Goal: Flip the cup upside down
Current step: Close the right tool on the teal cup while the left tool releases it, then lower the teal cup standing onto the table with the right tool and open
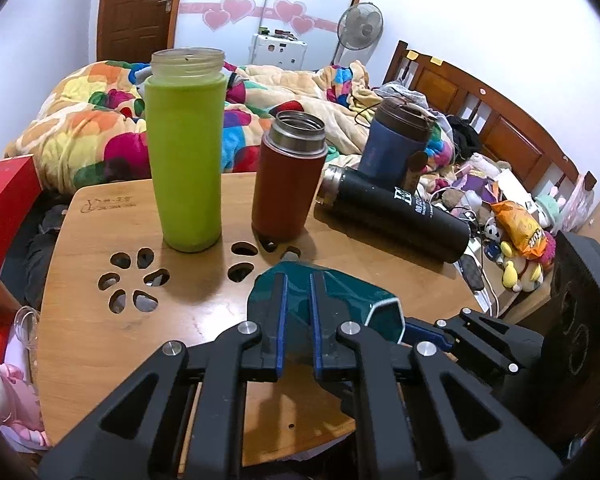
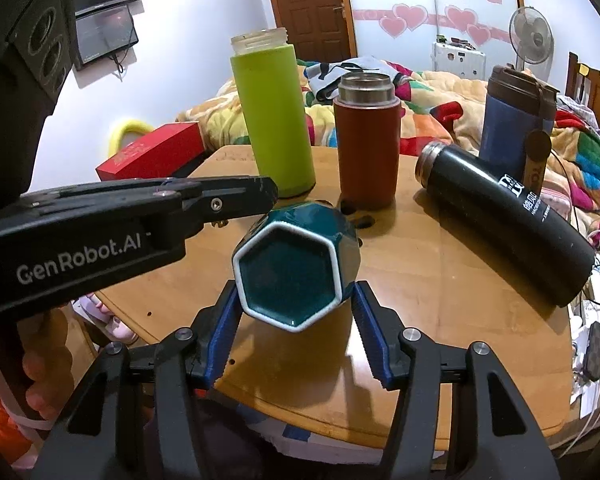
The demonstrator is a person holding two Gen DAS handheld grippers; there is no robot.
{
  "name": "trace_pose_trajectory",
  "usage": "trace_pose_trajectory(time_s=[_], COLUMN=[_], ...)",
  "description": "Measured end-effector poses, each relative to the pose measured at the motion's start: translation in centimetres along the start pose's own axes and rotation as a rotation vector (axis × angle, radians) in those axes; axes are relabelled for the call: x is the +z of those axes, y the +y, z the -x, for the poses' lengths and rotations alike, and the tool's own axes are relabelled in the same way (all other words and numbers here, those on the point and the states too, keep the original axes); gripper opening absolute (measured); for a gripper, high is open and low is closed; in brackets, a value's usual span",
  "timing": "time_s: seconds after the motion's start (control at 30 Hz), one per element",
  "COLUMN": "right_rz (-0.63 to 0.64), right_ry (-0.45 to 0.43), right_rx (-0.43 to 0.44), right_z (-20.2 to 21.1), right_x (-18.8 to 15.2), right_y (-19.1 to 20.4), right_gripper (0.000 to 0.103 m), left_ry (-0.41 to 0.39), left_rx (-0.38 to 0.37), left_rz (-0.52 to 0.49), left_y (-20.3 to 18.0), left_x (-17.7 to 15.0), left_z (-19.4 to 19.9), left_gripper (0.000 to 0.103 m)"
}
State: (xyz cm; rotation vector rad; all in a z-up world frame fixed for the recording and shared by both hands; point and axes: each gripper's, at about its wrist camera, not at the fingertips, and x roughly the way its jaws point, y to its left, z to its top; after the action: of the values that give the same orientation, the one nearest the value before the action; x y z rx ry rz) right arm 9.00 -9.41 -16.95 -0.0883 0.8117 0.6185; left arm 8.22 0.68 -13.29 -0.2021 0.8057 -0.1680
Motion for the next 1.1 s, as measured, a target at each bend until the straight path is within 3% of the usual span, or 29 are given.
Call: trace_pose_trajectory(time_s=[0.63, 0.8, 0.9, 1.1], right_rz=[0.006, -0.019, -0.013, -0.024], right_ry=[-0.008, 0.01, -0.001, -0.056], right_rx=[0.019, 0.036, 0.026, -0.009], right_z=[-1.2, -0.5, 0.9, 5.2], right_x=[1.5, 1.7, 1.9, 3.3], right_y=[0.0, -0.4, -0.6, -1.5], right_gripper=[0.05, 0.051, 0.051, 0.053], left_ry=[0.001, -0.035, -0.066, -0.17], left_rx=[0.033, 0.065, 0.072, 0.081], left_rz=[0.054, 0.025, -0.004, -0.042], left_y=[1.8, 1.5, 1.0, -0.3], left_x=[0.6, 1.0, 1.4, 2.6], left_z=[-0.7, 1.2, 3.1, 7.4], left_gripper=[0.006, 0.007, 0.016, 0.046])
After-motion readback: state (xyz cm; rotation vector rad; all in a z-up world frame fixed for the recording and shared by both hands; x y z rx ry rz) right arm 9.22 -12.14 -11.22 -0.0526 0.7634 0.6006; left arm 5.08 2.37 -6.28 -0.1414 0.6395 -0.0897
